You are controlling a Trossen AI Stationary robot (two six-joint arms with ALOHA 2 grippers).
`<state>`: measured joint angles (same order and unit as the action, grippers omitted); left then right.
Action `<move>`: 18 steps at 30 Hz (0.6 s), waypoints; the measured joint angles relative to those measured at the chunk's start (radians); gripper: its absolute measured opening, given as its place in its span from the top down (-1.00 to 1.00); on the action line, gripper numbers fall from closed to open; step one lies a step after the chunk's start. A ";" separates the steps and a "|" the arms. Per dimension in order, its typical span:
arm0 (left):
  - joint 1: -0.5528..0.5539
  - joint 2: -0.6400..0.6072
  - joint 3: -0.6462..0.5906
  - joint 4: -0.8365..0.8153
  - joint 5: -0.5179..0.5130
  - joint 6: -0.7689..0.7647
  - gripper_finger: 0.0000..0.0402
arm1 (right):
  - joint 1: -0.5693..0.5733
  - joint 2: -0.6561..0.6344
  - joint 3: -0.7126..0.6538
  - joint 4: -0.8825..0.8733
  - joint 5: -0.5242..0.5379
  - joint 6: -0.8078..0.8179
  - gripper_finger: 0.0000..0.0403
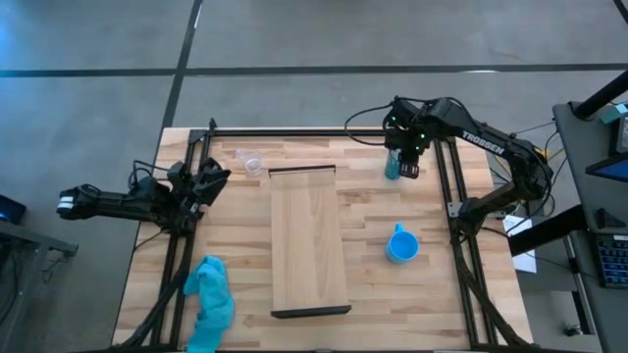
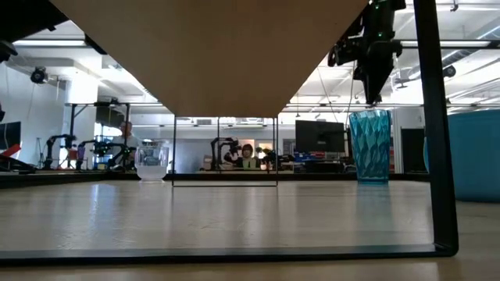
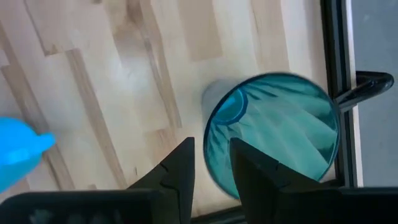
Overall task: Stack small to large cups/mugs on shelf
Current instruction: Put the blue transparent cup on the shelf
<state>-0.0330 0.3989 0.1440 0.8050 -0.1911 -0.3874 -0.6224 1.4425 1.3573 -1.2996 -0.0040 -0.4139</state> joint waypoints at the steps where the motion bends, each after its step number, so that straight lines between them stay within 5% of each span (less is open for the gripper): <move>1: 0.000 0.001 0.000 0.000 0.000 0.000 0.36 | 0.000 0.000 -0.003 0.007 0.000 0.010 0.53; 18: 0.000 0.000 0.002 0.007 0.002 0.001 0.36 | 0.000 0.000 -0.077 0.109 0.004 0.021 0.53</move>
<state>-0.0330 0.3985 0.1455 0.8119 -0.1886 -0.3867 -0.6224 1.4429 1.2804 -1.1908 0.0002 -0.3929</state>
